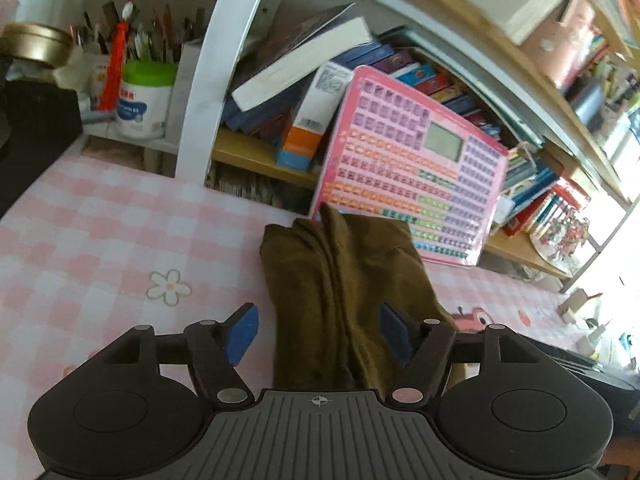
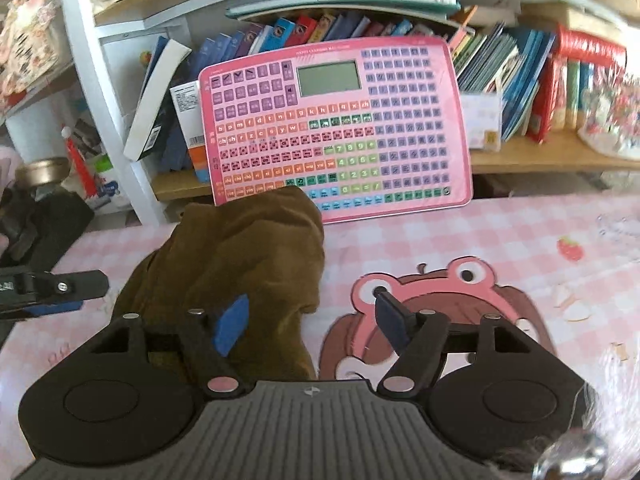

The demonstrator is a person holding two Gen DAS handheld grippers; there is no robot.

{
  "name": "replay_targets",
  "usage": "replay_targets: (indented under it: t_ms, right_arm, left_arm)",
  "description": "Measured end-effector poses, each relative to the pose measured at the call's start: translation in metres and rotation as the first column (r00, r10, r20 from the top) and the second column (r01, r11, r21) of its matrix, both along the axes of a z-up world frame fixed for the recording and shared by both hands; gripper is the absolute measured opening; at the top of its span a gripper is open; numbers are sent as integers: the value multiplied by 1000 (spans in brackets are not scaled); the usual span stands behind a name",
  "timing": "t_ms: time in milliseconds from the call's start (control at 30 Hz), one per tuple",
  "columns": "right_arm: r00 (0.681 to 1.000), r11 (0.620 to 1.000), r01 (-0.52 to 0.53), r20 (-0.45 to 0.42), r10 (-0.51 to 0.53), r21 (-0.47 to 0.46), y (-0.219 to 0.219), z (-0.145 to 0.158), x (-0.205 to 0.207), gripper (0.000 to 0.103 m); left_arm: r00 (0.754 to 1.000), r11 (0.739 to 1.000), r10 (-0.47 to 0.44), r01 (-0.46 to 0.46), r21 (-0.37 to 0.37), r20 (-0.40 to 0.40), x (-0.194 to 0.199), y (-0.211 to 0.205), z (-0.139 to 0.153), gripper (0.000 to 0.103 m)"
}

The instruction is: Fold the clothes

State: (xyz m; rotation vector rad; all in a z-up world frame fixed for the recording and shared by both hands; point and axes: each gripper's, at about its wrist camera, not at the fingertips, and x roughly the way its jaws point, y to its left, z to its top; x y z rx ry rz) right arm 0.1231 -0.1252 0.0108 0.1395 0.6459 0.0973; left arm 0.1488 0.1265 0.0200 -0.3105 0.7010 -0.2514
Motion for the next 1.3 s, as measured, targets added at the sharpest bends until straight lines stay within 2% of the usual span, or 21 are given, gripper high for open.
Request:
replay_targets:
  t_ms: [167,333,433,533,767,933,1300]
  right_arm:
    - [1000,999,-30,-6,30,-24,0,1,-25,69]
    - [999,998,-43,-17,42,-36,-3,-1,-49,76]
    - [999,998,-39,-29,38,-54,-5,-3,-61,81]
    - [999,997,-42,-36,40,-71,-6,-6,-72,85]
    - [997,996,-45,-65,40,-75,-11,-13,-88,90]
    - [996,996,-39,-81,32,-80,-17,-17,-96,91]
    - [995,992,-76,-70,69,-102,-14,-16,-101,93]
  left_arm:
    - [1000,998,28,-28,57,7,-35,-18,1,69]
    - [998,993,58,-57,101,-13,-63,-37,-2,71]
    - [996,989,85,-81,123,-28,-77,-46,-5,77]
    - [994,980,104,-99,172,-19,-89,-55,-8,79]
    - [989,958,149,-145,248,0,-109,-71,-12,89]
    - [988,950,157,-150,275,-3,-120,-78,-13,94]
    - [984,944,177,-164,285,-21,-126,-83,-16,96]
